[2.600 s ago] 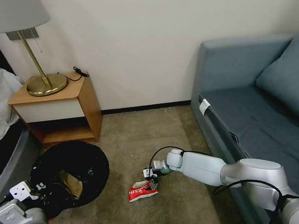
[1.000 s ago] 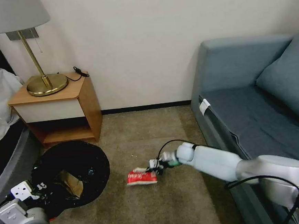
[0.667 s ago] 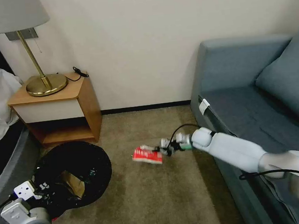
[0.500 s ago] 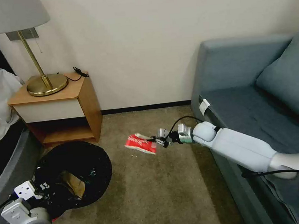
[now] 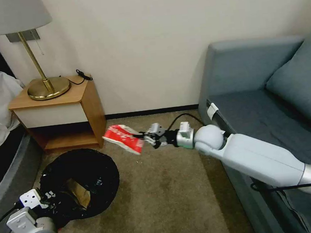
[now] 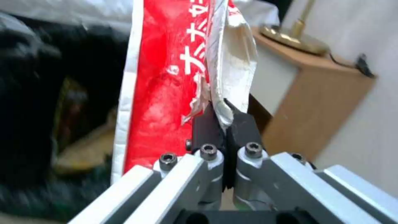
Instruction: Pick up the trash bin, then pick up the garbage on the floor and place it into the trash bin.
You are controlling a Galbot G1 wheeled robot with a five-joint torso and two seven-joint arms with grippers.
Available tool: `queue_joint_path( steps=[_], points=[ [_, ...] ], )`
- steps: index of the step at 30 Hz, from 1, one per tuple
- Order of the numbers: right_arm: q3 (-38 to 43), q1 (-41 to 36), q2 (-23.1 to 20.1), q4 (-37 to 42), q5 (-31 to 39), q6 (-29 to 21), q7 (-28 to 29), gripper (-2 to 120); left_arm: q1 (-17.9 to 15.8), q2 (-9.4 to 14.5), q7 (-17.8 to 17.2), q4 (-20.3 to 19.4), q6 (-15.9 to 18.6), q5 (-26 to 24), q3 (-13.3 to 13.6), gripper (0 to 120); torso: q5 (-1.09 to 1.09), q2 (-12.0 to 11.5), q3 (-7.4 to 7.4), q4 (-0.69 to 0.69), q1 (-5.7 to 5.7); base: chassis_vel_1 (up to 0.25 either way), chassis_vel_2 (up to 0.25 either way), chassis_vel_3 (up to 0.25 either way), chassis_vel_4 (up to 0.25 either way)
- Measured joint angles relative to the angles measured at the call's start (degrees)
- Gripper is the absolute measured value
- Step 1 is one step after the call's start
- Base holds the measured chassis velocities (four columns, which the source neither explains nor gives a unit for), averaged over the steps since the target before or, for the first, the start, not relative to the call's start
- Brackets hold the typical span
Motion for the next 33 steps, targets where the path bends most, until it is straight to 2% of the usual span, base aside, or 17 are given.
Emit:
queue_joint_path(
  steps=[8, 10, 14, 15, 20, 33],
  points=[
    [-6.35, 1.64, 4.66, 2.41, 1.70, -2.68, 5.99, 0, 0.16, 0.00, -0.06, -0.46, -0.15, 0.46, 0.59, 3, -0.01, 0.00, 0.00, 0.00, 0.00, 0.000, 0.000, 0.000, 0.000],
    [-8.94, 2.25, 7.29, 0.64, 1.17, -2.89, 6.97, 0, 0.09, 0.00, -0.15, -0.59, -0.15, 0.59, 0.77, 3, -0.01, 0.00, 0.00, 0.00, 0.00, 0.000, 0.000, 0.000, 0.000],
    [-10.79, 2.74, 9.80, -1.45, 0.45, -2.90, 7.29, 0, 0.03, 0.00, -0.17, -0.62, -0.15, 0.72, 0.99, 3, 0.00, 0.00, 0.00, 0.00, 0.00, 0.000, 0.000, 0.000, 0.000],
    [-12.65, 3.28, 12.99, -3.72, -0.10, -2.88, 7.46, 0, -0.02, 0.00, -0.32, -0.65, -0.11, 0.85, 1.09, 3, -0.01, 0.00, 0.00, 0.00, 0.00, 0.000, 0.000, 0.000, 0.000],
    [-14.54, 3.89, 16.53, -6.32, -0.81, -2.63, 7.51, 0, -0.28, 0.00, -0.35, -0.64, -0.03, 0.86, 0.98, 3, 0.00, 0.00, 0.00, 0.01, 0.00, 0.000, 0.000, 0.000, 0.000],
    [-18.47, 4.80, 19.57, -10.53, -5.50, -1.28, 9.51, 0, -0.78, 0.00, -0.37, -0.33, 0.12, 0.77, 1.35, 3, 0.00, 0.00, 0.01, 0.00, 0.00, 0.000, 0.000, 0.000, 0.000]
  ],
)
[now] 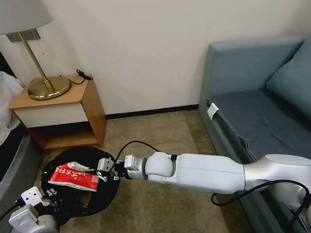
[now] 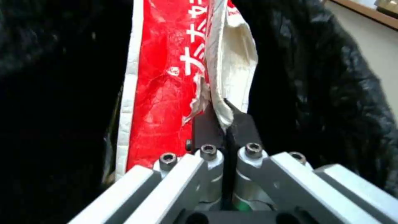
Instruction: Pick up the trash bin, then pick up the garbage on the floor and place it into the trash bin.
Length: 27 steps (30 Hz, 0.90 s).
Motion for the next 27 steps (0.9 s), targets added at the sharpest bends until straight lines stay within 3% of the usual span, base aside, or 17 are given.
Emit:
queue_joint_path(
  steps=[4, 19, 23, 27],
  points=[
    [-0.21, 0.09, 0.61, -0.92, -1.17, 0.36, 0.49, 19, 0.05, 0.00, -0.03, -0.08, 0.04, -0.26, -0.13, 3, 0.00, 0.00, 0.00, 0.00, 0.00, 0.000, 0.000, 0.000, 0.000],
    [1.95, 0.15, -0.90, 1.35, -0.90, 0.66, 2.24, 69, -0.06, 0.00, -0.32, 0.06, 0.31, -1.37, -0.08, 3, 0.01, 0.00, 0.00, 0.00, 0.00, 0.000, 0.000, 0.000, 0.000],
    [3.82, 0.31, -2.83, 4.51, -0.08, 0.26, 3.53, 88, -0.02, 0.00, -0.88, 0.64, 0.58, -2.96, -0.07, 3, 0.01, 0.00, 0.00, 0.01, 0.00, 0.000, 0.000, 0.000, 0.000],
    [5.78, 0.29, -5.36, 6.66, 0.31, 0.09, 3.91, 98, 0.09, 0.00, -1.55, 1.19, 0.81, -4.98, -0.12, 3, 0.02, 0.00, 0.00, 0.01, 0.00, 0.000, 0.000, 0.000, 0.000]
  ],
)
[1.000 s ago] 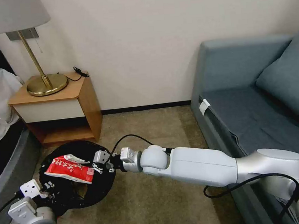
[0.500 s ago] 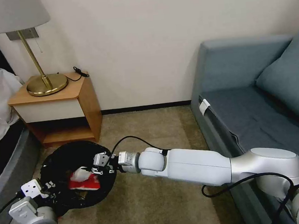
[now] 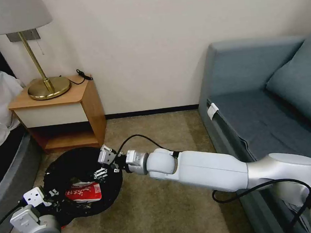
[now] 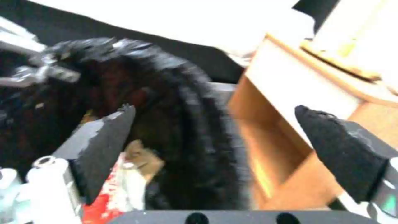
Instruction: Pick up the trash bin, then pick up the garbage on the floor and place it into the trash bin.
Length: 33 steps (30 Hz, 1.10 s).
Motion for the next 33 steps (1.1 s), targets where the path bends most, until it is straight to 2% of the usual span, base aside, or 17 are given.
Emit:
queue_joint_path(
  steps=[7, 10, 16, 18, 20, 24, 33],
  points=[
    [3.98, -1.45, -5.52, 3.61, 0.15, -0.03, 0.69, 100, 0.19, 0.00, -1.14, 0.98, 0.29, -4.33, -0.37, 3, 0.00, 0.00, 0.00, -0.01, 0.00, 0.000, 0.000, 0.000, 0.000],
    [6.93, -2.93, -9.62, 6.55, 0.23, -0.15, 0.97, 100, -0.33, 0.00, -2.34, 1.79, 1.34, -8.40, -0.18, 3, 0.00, 0.00, 0.00, -0.02, 0.00, 0.000, 0.000, 0.000, 0.000],
    [9.21, -4.23, -12.54, 8.49, 0.25, -0.30, 1.12, 100, -0.76, 0.00, -3.25, 3.23, 1.83, -11.10, -0.10, 3, 0.00, 0.00, 0.00, -0.01, 0.00, 0.000, 0.000, 0.000, 0.000],
    [10.62, -5.73, -14.35, 9.89, 0.12, -0.33, 1.15, 100, -1.47, 0.00, -4.60, 4.93, 2.31, -14.63, -0.09, 3, 0.01, 0.00, 0.00, 0.00, 0.00, 0.000, 0.000, 0.000, 0.000],
    [11.93, -7.31, -15.48, 10.95, -0.02, -0.36, 1.16, 100, -1.96, 0.00, -5.34, 6.45, 2.51, -15.95, -0.11, 3, -0.01, 0.00, 0.00, -0.01, 0.00, 0.000, 0.000, 0.000, 0.000],
    [14.77, -11.10, -17.31, 12.65, -0.60, -0.37, 1.09, 100, -2.60, 0.00, -6.34, 8.96, 3.02, -17.57, -0.15, 3, -0.01, 0.00, 0.00, -0.01, 0.00, 0.000, 0.000, 0.000, 0.000],
    [17.59, -15.46, -19.51, 13.64, -1.77, 0.42, 0.67, 100, -3.58, 0.00, -7.39, 12.02, 3.32, -17.99, -0.49, 3, 0.00, 0.00, 0.00, -0.01, 0.00, 0.000, 0.000, 0.000, 0.000]
  ],
)
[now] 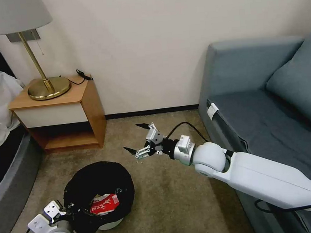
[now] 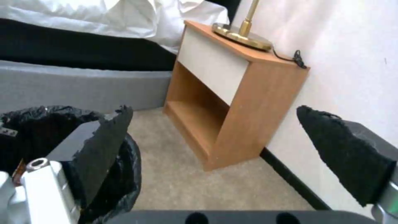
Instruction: Pick up the trash bin, then pick up the garbage on the floor and place it into the trash bin.
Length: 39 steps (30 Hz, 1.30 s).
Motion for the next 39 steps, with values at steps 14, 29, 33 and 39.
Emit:
queue_joint_path(
  steps=[14, 29, 33, 39],
  points=[
    [2.54, -4.82, 0.05, -0.11, -1.34, 0.48, 0.33, 100, -0.21, -0.01, 0.11, 0.89, -0.15, 0.90, -0.77, 2, -0.04, 0.00, 0.00, 0.00, 0.00, 0.000, 0.000, 0.000, 0.000],
    [5.45, -8.50, -0.16, 1.29, -0.85, 0.30, 4.04, 100, 1.22, -0.01, 9.30, -0.38, -8.77, 10.66, -1.66, 50, -0.02, 0.00, 0.00, 0.00, 0.00, 0.000, 0.000, 0.000, 0.000],
    [10.98, -11.79, -0.59, 4.18, -0.04, -1.82, 7.87, 100, 2.82, -0.01, 20.56, -1.55, -16.13, 14.26, -2.76, 70, -0.01, 0.00, 0.01, 0.00, 0.00, 0.000, 0.000, 0.000, 0.000],
    [20.17, -18.87, 0.14, 9.54, -0.10, -5.01, 16.67, 100, 4.50, 0.99, 32.23, -2.30, -23.01, 16.72, -3.99, 88, -0.02, 0.00, 0.00, 0.01, 0.00, 0.000, 0.000, 0.000, 0.000]
  ],
)
